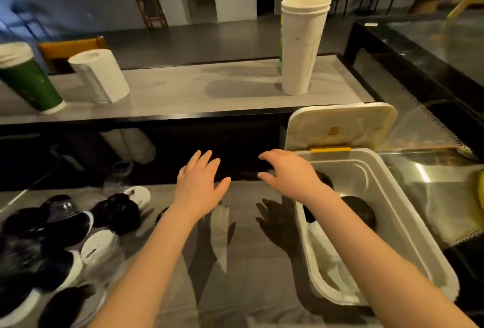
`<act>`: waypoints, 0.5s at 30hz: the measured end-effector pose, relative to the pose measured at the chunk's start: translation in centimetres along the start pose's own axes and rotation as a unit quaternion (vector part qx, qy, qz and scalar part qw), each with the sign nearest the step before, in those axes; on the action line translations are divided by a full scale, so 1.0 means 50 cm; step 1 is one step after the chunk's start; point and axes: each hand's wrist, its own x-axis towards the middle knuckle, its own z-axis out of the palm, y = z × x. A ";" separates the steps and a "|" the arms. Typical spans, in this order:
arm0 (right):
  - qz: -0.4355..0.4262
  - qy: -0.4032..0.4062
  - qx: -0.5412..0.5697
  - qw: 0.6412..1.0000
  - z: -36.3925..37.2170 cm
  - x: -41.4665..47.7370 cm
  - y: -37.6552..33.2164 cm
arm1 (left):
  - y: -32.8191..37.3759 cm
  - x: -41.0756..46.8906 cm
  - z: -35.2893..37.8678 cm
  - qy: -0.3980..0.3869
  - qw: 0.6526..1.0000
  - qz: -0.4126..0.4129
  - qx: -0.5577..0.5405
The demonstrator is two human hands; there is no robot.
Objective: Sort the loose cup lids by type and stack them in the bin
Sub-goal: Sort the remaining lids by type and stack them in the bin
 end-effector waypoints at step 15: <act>-0.050 -0.108 -0.006 0.993 0.209 0.155 -0.387 | -0.472 -0.082 -0.038 -0.022 0.995 -0.093 -0.039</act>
